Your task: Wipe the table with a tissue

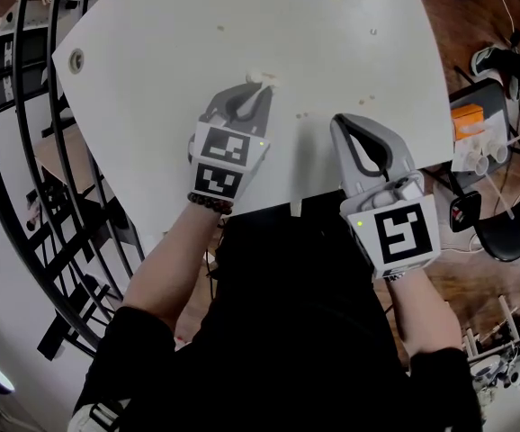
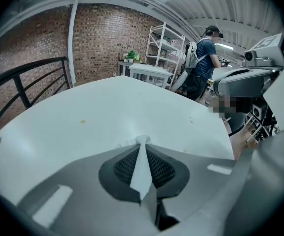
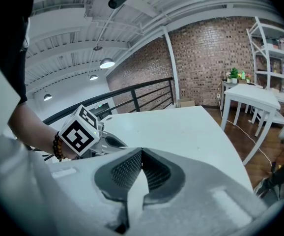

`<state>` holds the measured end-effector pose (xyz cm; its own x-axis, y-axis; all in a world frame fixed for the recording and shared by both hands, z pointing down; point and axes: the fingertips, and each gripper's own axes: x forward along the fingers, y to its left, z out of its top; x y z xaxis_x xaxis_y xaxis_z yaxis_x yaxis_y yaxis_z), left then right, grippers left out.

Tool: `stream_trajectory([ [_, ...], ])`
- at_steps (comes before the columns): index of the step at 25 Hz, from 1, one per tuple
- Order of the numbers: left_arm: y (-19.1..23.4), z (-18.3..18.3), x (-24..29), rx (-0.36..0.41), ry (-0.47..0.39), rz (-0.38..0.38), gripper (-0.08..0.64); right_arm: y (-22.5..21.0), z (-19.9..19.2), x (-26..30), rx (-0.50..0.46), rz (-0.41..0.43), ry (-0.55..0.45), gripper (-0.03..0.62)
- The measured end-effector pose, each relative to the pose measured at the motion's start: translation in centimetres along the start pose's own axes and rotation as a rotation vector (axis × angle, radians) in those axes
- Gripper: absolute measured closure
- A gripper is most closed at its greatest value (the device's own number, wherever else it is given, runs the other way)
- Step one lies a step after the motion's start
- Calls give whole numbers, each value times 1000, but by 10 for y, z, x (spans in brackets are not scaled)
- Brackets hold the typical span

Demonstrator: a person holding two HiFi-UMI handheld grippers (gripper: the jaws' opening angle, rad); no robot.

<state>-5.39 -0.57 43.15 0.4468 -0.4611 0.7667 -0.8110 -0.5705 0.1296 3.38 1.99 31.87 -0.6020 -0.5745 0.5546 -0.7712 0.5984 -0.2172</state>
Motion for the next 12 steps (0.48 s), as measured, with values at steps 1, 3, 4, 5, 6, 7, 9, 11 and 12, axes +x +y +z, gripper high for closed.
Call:
stream_trajectory([
  [1,-1,2,0,3,-3,-3,537,-1,1,-1,1,-3,-1,604],
  [3,-4,7,1,8,-11,-9,537,-4,4,-2,1,-9,-4,604],
  [4,-5,9,1,11,-13,-12,537,-5,5,-3,1,-12,-7,604],
  [5,-6,10,1,13,-15,-14,537,-6,5,-3,1,-14,-9,604],
  [6,-7,10,0,15,-16,-16,537,-6,6,-4,0,-16,-11,604],
  [7,-8,10,-1,18,-16,-19,538,-5,6,-5,-1,-18,-12,604],
  [9,-10,10,-4,26,-19,-25,537,-4,6,-7,0,-24,-15,604],
  [11,-12,10,-7,35,-22,-33,537,-2,6,-9,1,-30,-18,604],
  [12,-14,10,-8,39,-24,-38,537,-2,6,-10,2,-33,-19,604],
])
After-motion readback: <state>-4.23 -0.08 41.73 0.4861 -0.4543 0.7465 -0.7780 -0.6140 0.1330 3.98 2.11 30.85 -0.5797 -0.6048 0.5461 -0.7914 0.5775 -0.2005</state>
